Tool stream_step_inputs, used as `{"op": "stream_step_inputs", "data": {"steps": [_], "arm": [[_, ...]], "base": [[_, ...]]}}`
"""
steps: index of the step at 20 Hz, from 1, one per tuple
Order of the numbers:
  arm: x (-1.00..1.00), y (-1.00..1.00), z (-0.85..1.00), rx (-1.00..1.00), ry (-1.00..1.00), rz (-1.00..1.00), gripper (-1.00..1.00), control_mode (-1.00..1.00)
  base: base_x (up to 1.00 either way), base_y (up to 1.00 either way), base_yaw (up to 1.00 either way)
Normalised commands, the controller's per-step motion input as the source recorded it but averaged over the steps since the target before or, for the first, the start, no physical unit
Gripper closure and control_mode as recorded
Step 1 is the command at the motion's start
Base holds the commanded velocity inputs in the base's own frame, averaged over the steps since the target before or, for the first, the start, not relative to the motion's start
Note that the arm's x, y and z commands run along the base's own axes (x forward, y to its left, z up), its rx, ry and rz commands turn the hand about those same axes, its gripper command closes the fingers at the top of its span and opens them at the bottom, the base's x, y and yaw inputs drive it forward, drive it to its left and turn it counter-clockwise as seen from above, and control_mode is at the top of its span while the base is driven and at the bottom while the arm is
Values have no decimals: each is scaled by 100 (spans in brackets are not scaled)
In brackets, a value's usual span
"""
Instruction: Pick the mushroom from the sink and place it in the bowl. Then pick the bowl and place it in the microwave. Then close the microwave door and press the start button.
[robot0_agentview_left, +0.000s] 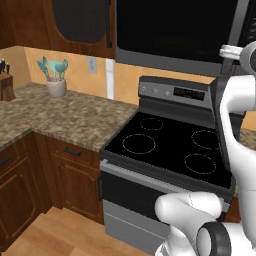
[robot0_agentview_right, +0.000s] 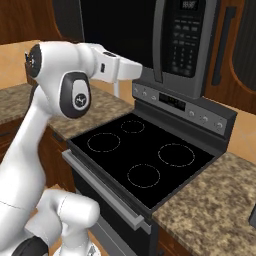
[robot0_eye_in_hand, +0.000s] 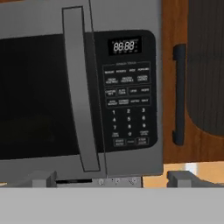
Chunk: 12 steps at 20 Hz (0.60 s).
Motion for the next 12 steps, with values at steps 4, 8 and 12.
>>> {"op": "stream_step_inputs", "data": {"steps": [4, 8, 12], "arm": [[25, -15, 0, 0, -6, 0, -100, -100], [16, -23, -10, 0, 0, 0, -100, -100], [2, -20, -28, 0, 0, 0, 100, -100]], "base": [[0, 0, 0], [0, 0, 0], [0, 0, 0]]}}
